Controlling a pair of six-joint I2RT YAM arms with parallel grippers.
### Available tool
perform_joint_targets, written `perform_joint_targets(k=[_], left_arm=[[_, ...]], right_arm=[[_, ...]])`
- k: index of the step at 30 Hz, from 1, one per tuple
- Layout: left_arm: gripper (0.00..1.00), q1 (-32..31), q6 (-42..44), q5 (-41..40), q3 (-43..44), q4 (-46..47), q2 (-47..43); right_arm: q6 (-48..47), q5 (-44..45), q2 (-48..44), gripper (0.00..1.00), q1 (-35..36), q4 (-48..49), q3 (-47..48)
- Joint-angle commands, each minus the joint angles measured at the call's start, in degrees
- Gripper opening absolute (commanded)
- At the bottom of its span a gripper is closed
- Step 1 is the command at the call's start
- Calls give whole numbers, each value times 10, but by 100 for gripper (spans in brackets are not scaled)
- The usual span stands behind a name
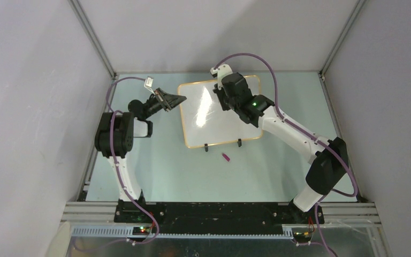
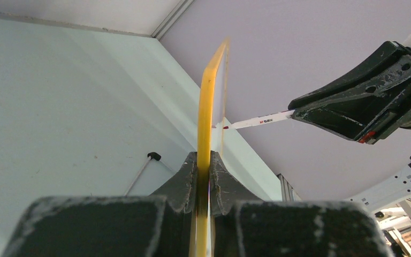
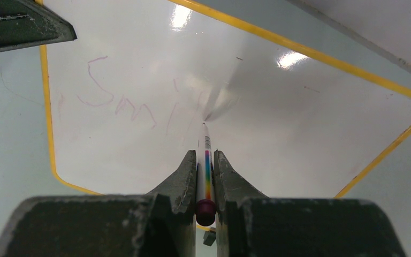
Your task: Write a sentence on the whiteboard
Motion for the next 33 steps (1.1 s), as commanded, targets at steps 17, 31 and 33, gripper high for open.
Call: perform_joint_targets(k=[17,31,33], left_arm=[[0,-12,31,45,2,12,9],[0,-12,30,46,2,12,8],[0,-12,31,46,3,12,9]], right_arm=[[6,-3,-1,0,0,13,-13],[11,1,4,0,-15,3,-12],[12,2,2,0,-18,1,-12]])
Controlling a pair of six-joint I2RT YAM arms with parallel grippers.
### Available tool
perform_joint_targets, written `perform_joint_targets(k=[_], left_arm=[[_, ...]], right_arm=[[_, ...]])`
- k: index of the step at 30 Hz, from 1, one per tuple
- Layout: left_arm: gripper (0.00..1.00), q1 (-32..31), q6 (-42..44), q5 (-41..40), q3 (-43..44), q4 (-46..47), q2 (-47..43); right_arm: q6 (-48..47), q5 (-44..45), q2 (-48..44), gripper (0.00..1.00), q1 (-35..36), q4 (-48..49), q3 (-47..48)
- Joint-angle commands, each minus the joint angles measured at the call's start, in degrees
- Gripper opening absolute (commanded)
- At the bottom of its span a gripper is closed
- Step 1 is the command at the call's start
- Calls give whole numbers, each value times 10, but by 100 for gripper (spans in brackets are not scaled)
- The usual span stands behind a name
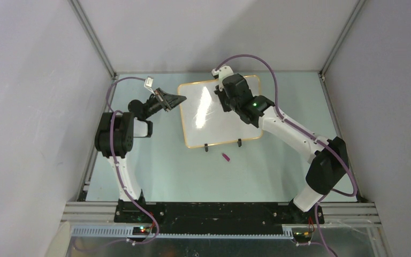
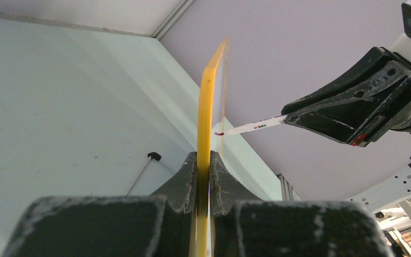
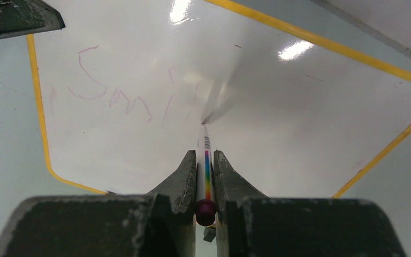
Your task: Write a sentence on the whiteboard
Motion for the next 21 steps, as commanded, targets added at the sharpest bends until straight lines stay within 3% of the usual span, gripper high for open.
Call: perform_joint_targets(k=[1,21], left_arm=[[0,-12,31,46,3,12,8],[0,-12,30,46,3,12,9]], right_arm=[[7,7,1,0,-11,0,2],[8,11,0,0,-29,-4,6]])
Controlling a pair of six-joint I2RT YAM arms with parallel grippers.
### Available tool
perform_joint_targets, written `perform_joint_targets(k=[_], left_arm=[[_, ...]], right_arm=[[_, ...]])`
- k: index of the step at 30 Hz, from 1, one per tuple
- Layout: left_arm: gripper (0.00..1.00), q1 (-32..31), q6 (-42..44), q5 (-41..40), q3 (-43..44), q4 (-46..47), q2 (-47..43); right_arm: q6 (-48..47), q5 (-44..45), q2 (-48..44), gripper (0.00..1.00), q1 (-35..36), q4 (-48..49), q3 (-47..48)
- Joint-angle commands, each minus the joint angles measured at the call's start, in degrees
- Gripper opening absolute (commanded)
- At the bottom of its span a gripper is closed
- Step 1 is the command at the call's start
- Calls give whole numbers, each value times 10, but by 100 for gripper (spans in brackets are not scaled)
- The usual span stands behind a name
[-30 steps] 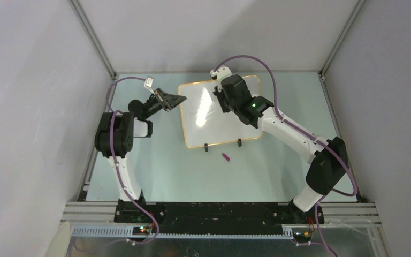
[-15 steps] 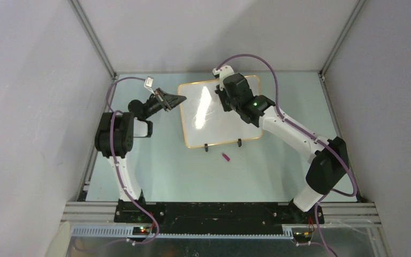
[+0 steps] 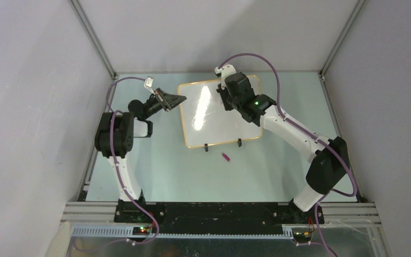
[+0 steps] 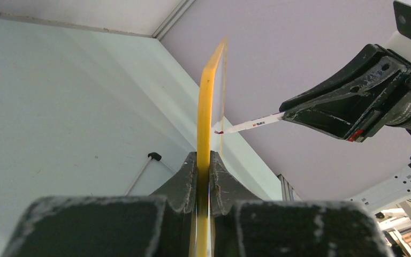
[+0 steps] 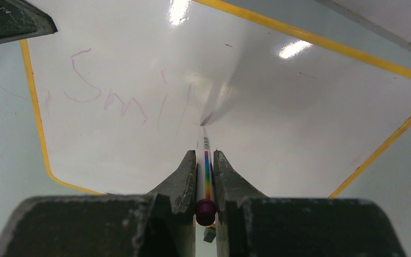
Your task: Write a sentence on the whiteboard
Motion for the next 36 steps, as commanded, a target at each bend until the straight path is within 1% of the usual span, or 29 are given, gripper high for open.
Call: perform_joint_targets(k=[1,30,36], left_arm=[[0,-12,30,47,3,12,9],[0,-12,31,47,3,12,9],[0,-12,31,47,3,12,9]], right_arm=[[-2,23,-1,0,-16,-5,6],[1,19,-5,0,-27,-12,3],[-1,16,12,0,-22,-20,35]])
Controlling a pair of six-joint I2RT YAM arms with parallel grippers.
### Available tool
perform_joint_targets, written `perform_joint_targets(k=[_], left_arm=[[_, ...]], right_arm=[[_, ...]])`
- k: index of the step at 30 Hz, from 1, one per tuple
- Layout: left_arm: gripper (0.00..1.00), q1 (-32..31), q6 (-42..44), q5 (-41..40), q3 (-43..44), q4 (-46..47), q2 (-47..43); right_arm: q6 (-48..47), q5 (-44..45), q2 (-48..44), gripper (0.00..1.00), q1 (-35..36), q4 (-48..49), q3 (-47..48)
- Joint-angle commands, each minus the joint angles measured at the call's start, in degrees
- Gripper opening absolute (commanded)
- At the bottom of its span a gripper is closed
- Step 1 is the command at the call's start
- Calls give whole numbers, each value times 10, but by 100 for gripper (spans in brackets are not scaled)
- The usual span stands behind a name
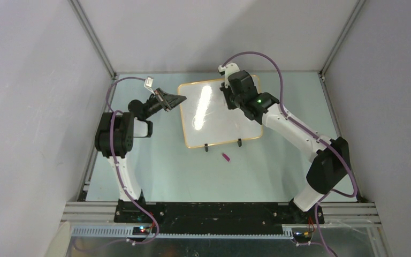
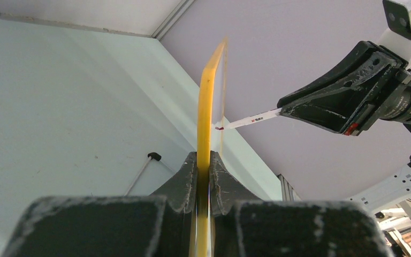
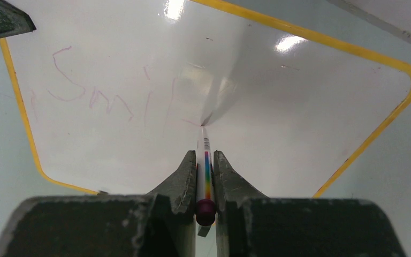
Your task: Write a sentence on the whiteboard
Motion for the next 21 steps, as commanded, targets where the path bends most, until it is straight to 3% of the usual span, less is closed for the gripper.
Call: perform_joint_targets(k=[1,21], left_arm=[[0,-12,31,47,3,12,9],[0,-12,31,47,3,12,8]], right_arm=[[-7,21,18,0,-5,-8,43],[-11,20,61,0,19,-27,101]])
